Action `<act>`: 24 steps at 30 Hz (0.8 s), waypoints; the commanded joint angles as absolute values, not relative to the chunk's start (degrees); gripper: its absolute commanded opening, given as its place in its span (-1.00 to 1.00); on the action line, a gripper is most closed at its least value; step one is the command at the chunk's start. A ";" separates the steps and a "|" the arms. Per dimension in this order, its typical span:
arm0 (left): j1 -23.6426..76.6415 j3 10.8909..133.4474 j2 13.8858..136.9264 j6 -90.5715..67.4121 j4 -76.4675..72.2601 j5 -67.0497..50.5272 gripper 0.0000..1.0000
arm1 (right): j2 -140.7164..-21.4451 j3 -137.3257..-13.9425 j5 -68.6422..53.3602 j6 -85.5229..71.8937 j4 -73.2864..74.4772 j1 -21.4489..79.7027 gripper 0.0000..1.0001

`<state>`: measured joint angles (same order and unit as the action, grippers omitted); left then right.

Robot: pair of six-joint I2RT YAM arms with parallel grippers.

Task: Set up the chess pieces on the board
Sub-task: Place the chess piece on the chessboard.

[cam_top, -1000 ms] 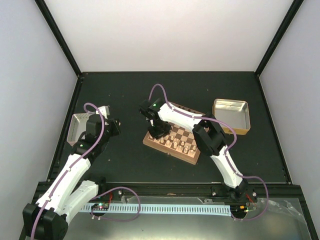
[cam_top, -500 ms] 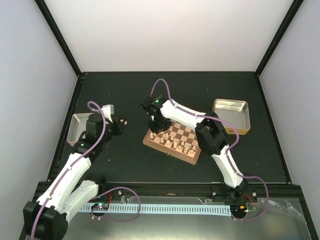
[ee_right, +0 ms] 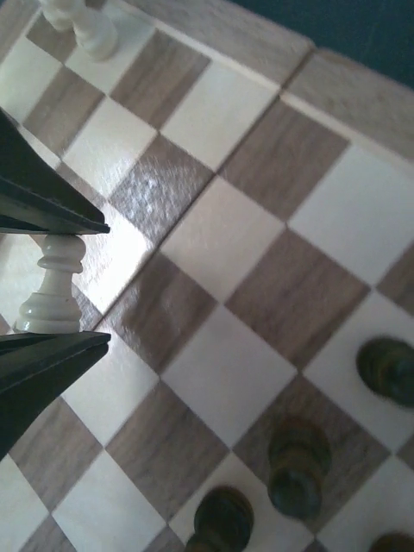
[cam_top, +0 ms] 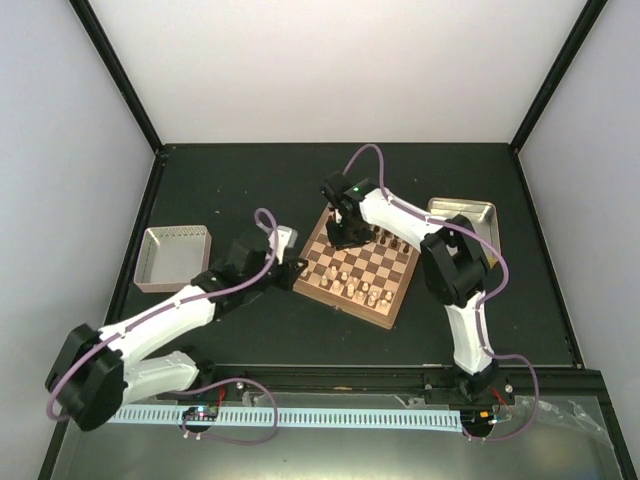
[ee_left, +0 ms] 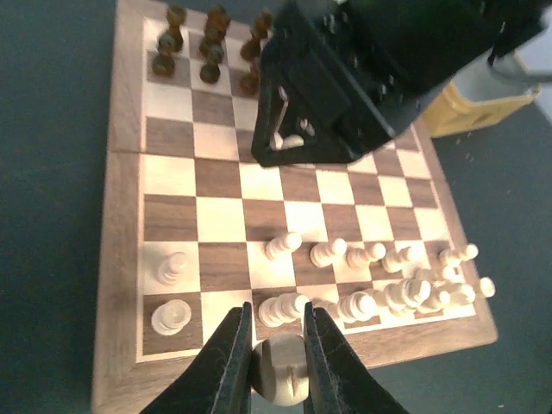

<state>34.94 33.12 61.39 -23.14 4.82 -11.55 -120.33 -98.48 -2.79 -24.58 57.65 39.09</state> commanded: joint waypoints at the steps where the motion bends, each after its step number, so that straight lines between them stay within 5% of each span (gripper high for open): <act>1: 40.52 31.99 66.32 -19.16 -3.03 -2.47 -0.88 | -116.78 -95.65 -5.45 -25.15 52.26 37.47 -0.42; 14: 48.14 27.95 77.22 -15.33 -17.61 10.15 -0.91 | -113.24 -90.19 -7.27 -24.45 49.10 36.00 -0.42; 24: 48.21 26.32 82.42 -11.77 -23.42 7.56 -0.90 | -113.03 -89.97 -7.78 -24.61 49.28 35.88 -0.43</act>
